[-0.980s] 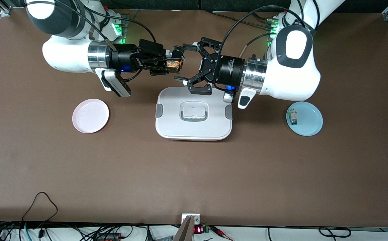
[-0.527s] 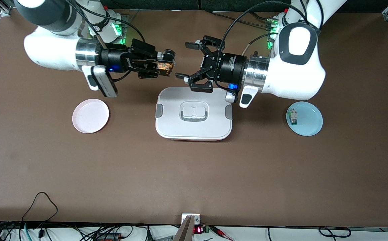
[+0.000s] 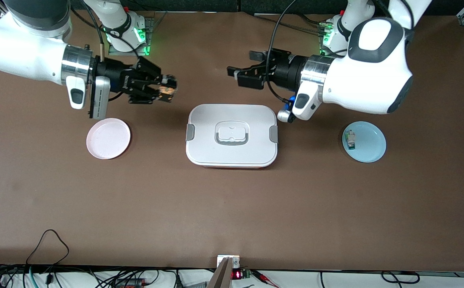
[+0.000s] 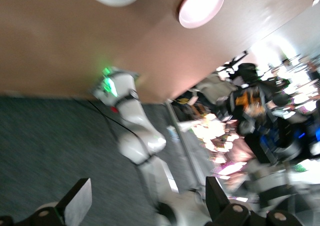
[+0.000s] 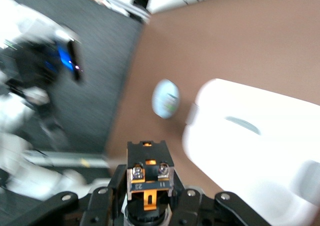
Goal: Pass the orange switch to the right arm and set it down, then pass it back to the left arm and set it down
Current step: 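Open the left gripper and pull it back from the switch, then carry the switch with the right gripper while the left gripper returns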
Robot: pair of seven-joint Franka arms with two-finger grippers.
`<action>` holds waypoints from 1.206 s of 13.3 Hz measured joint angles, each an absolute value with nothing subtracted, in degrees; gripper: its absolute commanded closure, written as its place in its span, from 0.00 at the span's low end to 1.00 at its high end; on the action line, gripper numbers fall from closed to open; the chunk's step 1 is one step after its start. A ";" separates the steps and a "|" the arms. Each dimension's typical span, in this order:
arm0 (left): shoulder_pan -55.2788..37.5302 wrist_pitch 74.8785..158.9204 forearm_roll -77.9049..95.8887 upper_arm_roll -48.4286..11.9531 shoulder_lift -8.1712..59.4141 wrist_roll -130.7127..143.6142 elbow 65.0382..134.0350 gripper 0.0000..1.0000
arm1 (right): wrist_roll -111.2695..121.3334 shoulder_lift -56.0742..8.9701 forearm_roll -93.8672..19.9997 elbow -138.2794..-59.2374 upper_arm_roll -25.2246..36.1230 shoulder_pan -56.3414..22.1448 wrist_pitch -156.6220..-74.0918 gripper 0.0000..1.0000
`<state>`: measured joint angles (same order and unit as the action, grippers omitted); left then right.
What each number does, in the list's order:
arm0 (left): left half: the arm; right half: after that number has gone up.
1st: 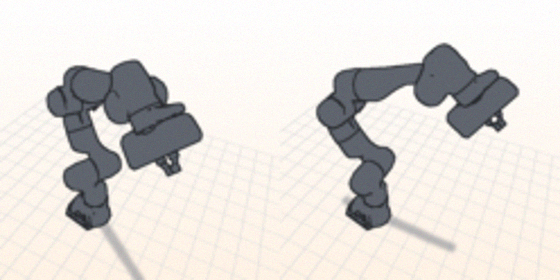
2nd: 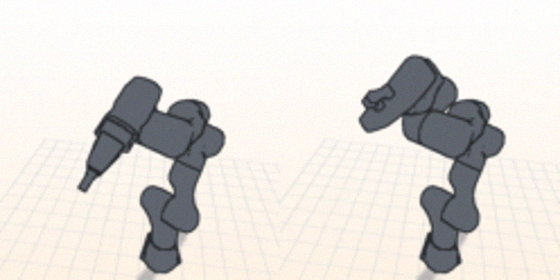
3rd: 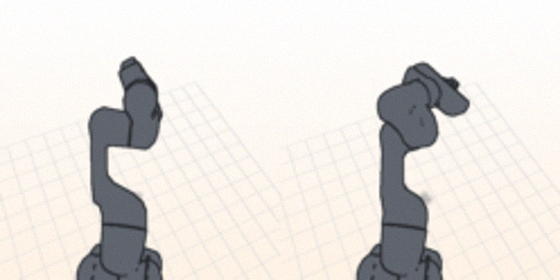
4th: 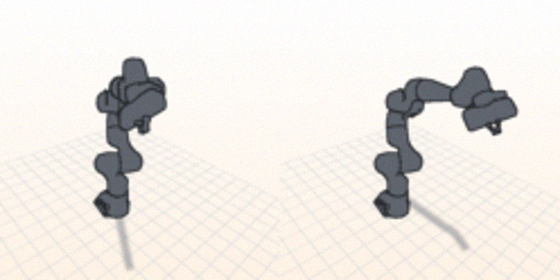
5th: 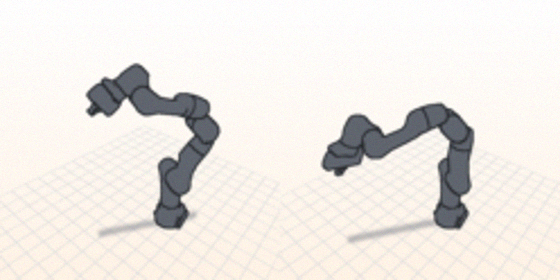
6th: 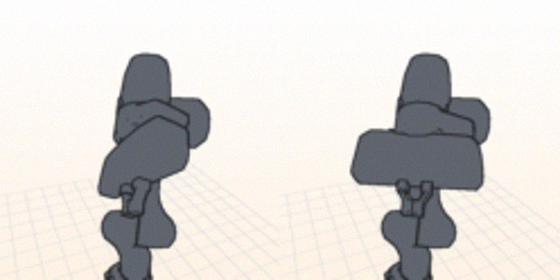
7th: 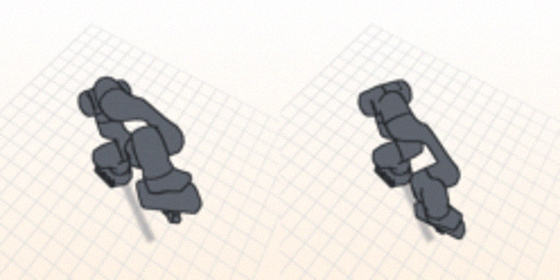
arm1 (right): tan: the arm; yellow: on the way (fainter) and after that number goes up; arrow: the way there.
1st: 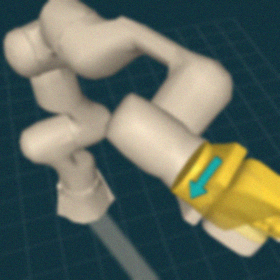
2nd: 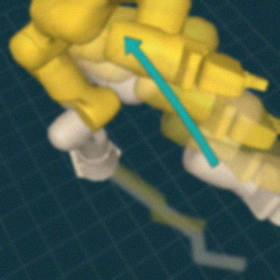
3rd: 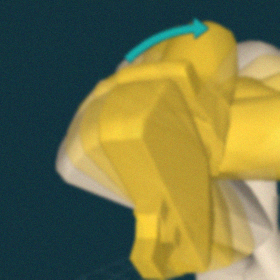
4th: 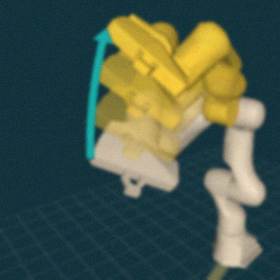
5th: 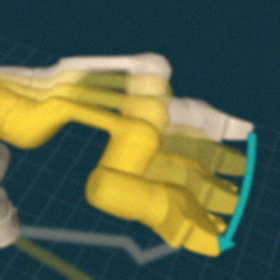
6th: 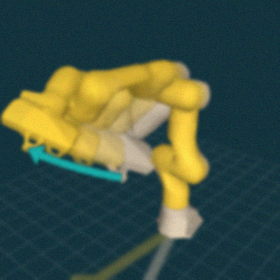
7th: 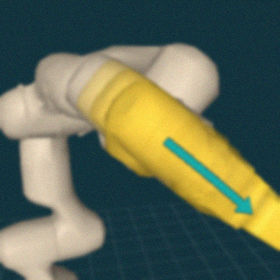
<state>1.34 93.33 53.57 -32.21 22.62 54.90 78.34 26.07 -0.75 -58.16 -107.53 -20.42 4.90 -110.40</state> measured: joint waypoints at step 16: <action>2.64 82.71 18.89 -29.40 15.11 16.87 78.23 0.00 | 65.96 -6.49 7.67 -117.13 -20.57 15.56 -114.01 0.71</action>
<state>2.64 82.71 18.89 -29.40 15.11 16.87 78.23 65.96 -6.49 7.67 -117.13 -20.57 15.56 -114.01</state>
